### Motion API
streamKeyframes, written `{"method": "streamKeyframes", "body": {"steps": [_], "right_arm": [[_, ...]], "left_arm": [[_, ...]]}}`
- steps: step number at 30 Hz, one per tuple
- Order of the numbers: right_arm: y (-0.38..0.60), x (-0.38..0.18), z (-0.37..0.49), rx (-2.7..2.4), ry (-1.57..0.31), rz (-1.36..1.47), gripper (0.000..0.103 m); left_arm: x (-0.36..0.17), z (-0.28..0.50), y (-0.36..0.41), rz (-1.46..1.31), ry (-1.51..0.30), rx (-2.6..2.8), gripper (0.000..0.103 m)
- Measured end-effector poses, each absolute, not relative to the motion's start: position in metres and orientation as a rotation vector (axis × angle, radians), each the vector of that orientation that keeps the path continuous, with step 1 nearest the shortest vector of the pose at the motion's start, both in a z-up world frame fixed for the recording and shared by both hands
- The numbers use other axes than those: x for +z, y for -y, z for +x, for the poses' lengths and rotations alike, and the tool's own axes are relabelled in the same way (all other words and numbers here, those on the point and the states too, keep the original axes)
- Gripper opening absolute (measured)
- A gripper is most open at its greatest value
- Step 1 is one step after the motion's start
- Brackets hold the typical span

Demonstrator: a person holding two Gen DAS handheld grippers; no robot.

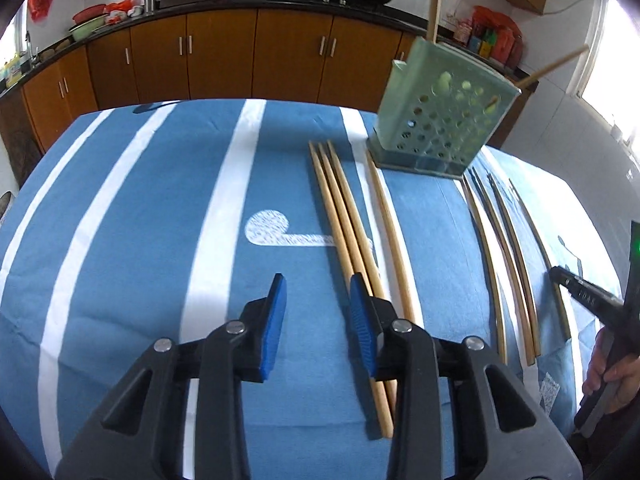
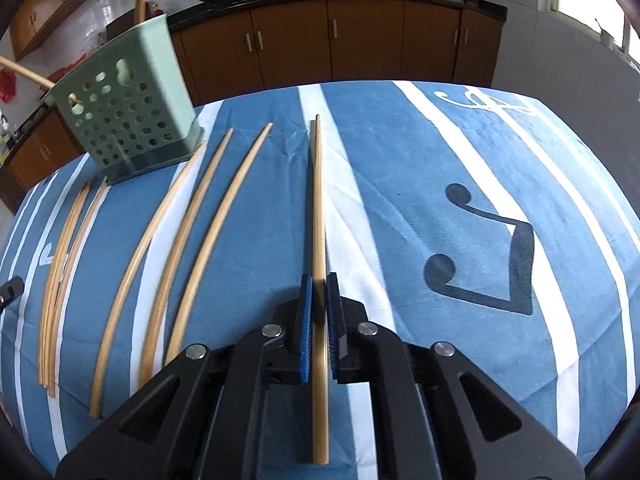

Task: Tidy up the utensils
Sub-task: 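Grasp another wooden chopstick with the right gripper while the left gripper grasps one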

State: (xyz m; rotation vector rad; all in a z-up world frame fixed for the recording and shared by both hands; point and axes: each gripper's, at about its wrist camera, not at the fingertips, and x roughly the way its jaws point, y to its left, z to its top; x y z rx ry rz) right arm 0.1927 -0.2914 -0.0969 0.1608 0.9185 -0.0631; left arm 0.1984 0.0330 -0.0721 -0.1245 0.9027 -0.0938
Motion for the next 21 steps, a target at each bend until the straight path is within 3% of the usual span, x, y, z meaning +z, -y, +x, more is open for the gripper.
{"method": "streamKeyframes", "body": {"steps": [13,15,21], "right_arm": [[0.291,-0.098,0.193,-0.054,-0.914,0.144,0.008],[0.291,-0.098,0.194,-0.055,-0.914,0.143,0.008],[0.289,-0.098,0.192,-0.047,-0.912,0.15,0.008]], "left_arm": [[-0.09,0.201,-0.008,-0.044,-0.941,-0.119,0.016],[-0.092,0.202,-0.006,-0.037,-0.951,-0.105,0.009],[-0.094,0.203,-0.005,-0.013,-0.935,-0.088,0.009]]}}
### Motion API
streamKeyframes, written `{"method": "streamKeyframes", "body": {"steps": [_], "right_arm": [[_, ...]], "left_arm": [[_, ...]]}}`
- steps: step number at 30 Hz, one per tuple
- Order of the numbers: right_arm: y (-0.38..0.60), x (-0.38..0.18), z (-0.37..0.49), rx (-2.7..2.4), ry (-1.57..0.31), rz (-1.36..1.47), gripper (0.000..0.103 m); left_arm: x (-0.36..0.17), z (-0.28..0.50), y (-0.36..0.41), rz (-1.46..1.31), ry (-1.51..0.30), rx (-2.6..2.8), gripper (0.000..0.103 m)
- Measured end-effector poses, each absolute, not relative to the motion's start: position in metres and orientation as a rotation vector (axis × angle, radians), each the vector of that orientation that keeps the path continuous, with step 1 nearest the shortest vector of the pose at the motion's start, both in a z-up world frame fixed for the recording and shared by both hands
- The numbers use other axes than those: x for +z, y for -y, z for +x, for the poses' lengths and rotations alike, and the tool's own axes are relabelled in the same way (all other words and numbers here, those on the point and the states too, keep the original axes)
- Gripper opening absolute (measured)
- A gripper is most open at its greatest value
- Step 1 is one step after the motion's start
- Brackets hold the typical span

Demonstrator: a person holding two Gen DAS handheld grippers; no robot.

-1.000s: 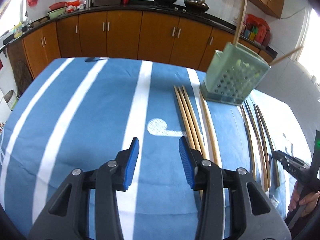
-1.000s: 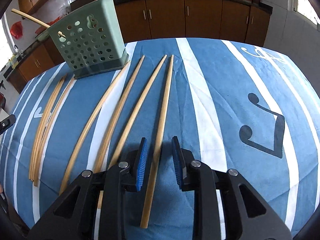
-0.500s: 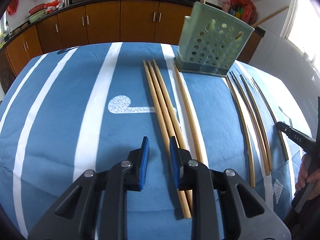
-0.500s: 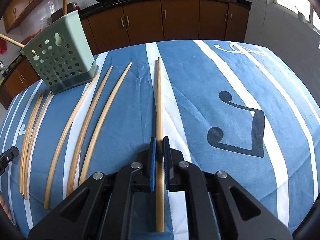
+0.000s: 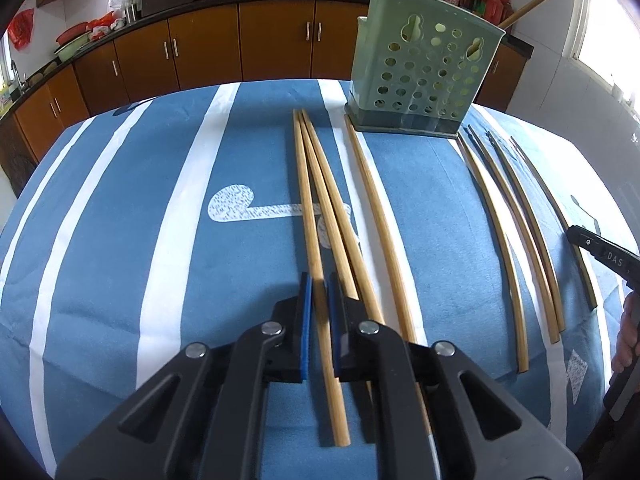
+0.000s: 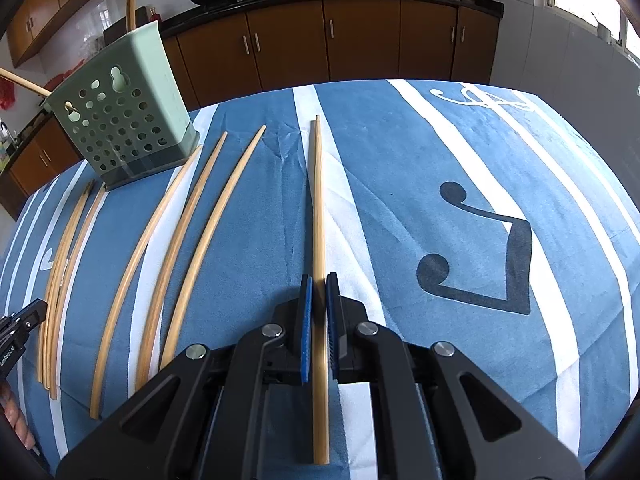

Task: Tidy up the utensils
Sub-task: 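Grasp another wooden chopstick with the right gripper while the left gripper grasps one, then lift both held chopsticks upright and carry them over the green holder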

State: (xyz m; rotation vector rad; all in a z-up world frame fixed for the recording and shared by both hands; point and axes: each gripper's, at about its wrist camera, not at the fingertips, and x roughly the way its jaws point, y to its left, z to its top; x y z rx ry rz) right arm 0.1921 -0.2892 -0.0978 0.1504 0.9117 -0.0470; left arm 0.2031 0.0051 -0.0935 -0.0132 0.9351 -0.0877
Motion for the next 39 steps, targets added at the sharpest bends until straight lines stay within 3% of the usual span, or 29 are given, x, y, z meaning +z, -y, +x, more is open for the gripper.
{"method": "streamKeyframes", "body": {"steps": [13,39], "right_arm": [[0.285,-0.098,0.193,-0.035,-0.893,0.15,0.008],[0.285,-0.098,0.176,-0.014,-0.881,0.123,0.008]], "left_arm": [[-0.091,0.226,-0.078,-0.125,-0.923,0.039,0.008],[-0.093,0.203,-0.072,-0.062,-0.898,0.018,0.009]]}}
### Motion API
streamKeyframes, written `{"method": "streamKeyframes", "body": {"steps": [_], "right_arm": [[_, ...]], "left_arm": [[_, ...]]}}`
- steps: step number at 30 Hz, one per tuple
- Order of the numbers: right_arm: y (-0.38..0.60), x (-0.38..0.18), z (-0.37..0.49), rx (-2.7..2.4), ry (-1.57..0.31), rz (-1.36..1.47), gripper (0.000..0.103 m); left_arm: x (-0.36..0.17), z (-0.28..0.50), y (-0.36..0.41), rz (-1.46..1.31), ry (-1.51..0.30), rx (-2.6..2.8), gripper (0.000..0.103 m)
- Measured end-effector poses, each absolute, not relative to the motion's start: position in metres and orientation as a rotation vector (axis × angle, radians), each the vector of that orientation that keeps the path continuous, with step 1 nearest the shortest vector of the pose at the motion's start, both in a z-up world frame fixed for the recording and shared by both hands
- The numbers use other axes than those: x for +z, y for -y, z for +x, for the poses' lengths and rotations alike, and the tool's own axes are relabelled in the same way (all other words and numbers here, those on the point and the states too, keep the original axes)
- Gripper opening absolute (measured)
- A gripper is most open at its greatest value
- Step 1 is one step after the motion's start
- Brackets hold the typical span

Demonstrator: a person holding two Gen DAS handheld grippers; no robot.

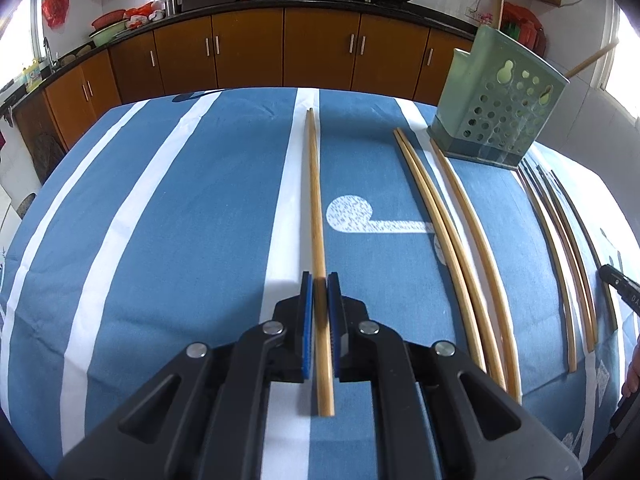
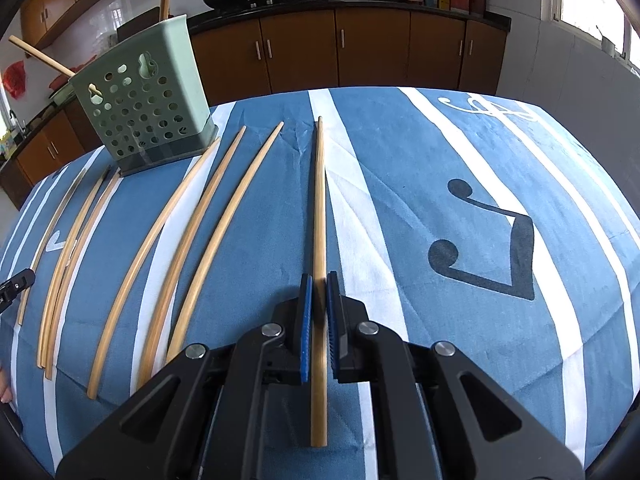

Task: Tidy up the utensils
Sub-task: 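Lift both held chopsticks upright and carry them over the green holder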

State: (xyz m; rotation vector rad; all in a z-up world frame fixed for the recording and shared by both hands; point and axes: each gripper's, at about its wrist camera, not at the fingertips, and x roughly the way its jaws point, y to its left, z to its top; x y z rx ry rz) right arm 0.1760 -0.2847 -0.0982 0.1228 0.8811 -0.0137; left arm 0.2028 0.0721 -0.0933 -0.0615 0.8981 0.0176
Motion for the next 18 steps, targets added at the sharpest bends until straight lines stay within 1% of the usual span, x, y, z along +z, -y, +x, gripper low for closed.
{"method": "streamKeyframes", "body": {"steps": [3,6,18], "right_arm": [[0.288,-0.095,0.176,-0.011,-0.891,0.151,0.008],[0.292,-0.083,0.17,-0.014,-0.855,0.159,0.008],[0.303,-0.03,0.158,-0.013,-0.71,0.184,0.008]], "left_arm": [[-0.092,0.199,-0.07,-0.044,-0.908,0.024,0.008],[-0.086,0.196,-0.07,-0.041,-0.908,0.02,0.008],[-0.01,0.177,-0.074,-0.052,-0.706,0.017,0.008]]}}
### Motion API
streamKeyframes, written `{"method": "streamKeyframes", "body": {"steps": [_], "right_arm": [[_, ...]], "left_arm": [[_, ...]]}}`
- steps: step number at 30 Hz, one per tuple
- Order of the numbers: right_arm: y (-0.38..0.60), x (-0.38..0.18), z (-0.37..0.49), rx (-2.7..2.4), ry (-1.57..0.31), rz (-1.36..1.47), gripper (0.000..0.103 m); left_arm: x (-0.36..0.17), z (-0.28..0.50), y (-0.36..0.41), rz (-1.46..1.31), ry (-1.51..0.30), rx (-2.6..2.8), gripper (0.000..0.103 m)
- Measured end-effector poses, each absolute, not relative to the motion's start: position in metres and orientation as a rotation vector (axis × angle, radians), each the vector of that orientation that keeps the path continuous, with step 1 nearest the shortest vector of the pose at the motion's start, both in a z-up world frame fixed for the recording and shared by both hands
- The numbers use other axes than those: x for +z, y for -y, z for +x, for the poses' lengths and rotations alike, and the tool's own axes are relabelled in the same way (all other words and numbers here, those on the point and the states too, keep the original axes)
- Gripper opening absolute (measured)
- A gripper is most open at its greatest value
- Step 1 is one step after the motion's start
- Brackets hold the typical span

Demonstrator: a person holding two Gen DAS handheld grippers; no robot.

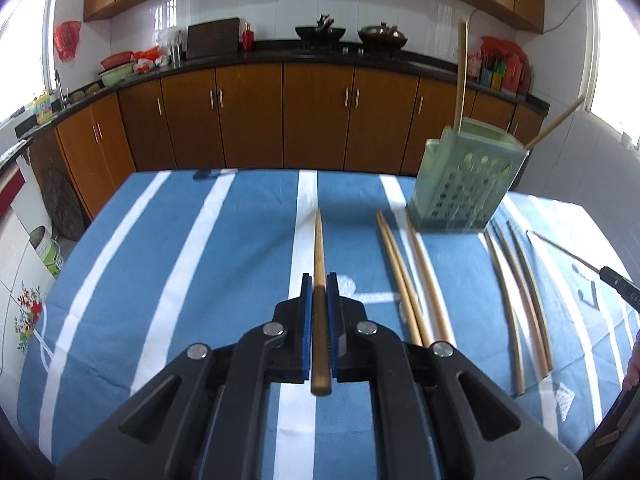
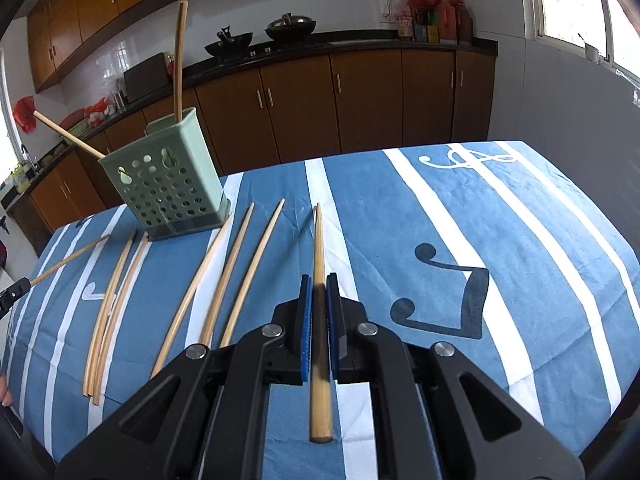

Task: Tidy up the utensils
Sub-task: 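Lift both held chopsticks upright and carry them over the green holder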

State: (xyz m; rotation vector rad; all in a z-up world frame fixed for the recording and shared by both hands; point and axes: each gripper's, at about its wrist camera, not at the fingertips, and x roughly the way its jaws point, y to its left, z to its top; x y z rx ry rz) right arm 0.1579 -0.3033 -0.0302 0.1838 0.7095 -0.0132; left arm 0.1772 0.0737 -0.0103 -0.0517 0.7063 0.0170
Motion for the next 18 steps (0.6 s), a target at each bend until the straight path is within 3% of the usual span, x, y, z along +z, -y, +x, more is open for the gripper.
{"method": "streamKeyframes", "body": {"steps": [18], "right_arm": [[0.302,0.017,0.153,-0.006,-0.554,0.185,0.008]], "left_arm": [[0.045,0.174,-0.079,-0.079,-0.57,0.026,0.008]]}}
